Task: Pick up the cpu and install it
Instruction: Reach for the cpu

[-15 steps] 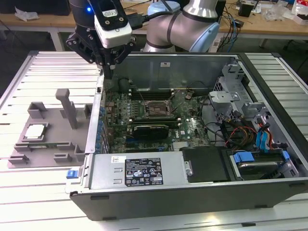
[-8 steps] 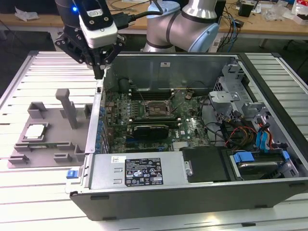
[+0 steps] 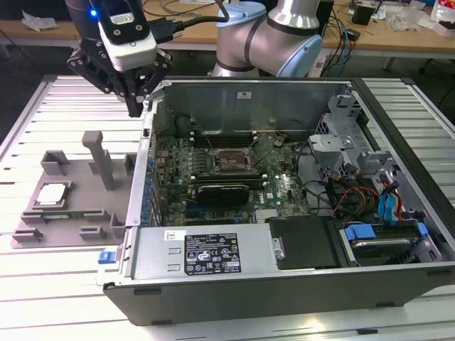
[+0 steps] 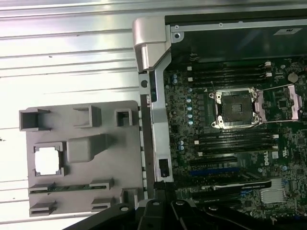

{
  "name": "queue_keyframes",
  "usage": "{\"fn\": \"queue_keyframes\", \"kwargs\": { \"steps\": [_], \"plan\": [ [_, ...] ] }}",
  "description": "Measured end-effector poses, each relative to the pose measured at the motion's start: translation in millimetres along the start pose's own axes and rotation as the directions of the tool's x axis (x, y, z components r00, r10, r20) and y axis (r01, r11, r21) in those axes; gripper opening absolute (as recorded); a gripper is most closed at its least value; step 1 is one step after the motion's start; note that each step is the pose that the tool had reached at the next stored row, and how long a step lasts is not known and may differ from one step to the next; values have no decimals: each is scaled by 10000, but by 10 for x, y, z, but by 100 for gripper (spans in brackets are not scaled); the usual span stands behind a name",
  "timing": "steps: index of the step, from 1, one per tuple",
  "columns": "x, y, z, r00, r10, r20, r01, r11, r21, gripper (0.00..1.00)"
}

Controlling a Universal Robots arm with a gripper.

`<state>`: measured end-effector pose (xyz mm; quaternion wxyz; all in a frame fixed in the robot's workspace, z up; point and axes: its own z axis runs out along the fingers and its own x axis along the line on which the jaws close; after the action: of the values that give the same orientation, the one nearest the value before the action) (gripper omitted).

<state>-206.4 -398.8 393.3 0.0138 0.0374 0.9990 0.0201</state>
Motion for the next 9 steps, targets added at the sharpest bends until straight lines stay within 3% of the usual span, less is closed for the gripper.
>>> {"fn": "queue_keyframes", "kwargs": {
  "steps": [9],
  "plan": [
    [151,-11,-5,10000,0,2,0,10000,0,11]
  ]
}}
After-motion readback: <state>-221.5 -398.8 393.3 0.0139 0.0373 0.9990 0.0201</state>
